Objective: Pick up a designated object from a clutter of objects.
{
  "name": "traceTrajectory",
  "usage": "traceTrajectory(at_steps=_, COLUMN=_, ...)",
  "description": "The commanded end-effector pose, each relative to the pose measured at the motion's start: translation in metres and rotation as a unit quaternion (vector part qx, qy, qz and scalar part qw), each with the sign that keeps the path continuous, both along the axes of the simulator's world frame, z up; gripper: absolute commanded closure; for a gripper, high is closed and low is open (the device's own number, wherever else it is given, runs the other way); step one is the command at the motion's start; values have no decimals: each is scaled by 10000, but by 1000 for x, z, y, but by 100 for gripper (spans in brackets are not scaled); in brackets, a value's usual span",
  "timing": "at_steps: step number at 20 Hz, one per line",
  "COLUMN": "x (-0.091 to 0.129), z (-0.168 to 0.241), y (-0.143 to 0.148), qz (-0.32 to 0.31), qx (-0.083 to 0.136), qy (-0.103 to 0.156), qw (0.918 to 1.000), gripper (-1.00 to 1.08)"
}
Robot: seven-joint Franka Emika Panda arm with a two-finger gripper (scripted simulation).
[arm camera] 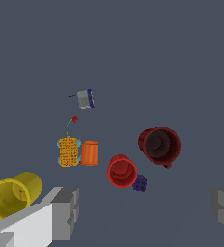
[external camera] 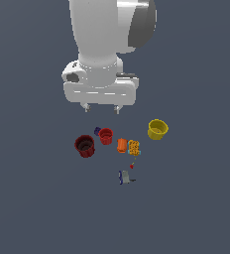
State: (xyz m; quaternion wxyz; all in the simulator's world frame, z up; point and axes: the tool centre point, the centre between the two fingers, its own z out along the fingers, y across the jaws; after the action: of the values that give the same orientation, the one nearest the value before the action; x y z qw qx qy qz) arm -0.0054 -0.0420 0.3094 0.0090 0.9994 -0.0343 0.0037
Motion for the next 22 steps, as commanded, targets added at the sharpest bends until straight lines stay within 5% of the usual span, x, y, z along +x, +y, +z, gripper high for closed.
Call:
traceTrajectory(at_steps=1, x=-1, z=-10, y=0, qz=-145, qx=11, qy=2, qw=9999, gripper=-92)
traceTrajectory(at_steps=11, x=-13, z=-82, y=-1, qz=-1214, qx=74, qy=-1, qw=9926, gripper=-92)
traceTrajectory(at_steps=22, x=-48, z=-170, y=-3, qz=-2679, qx=108, qy=2, qw=9634, gripper=-92)
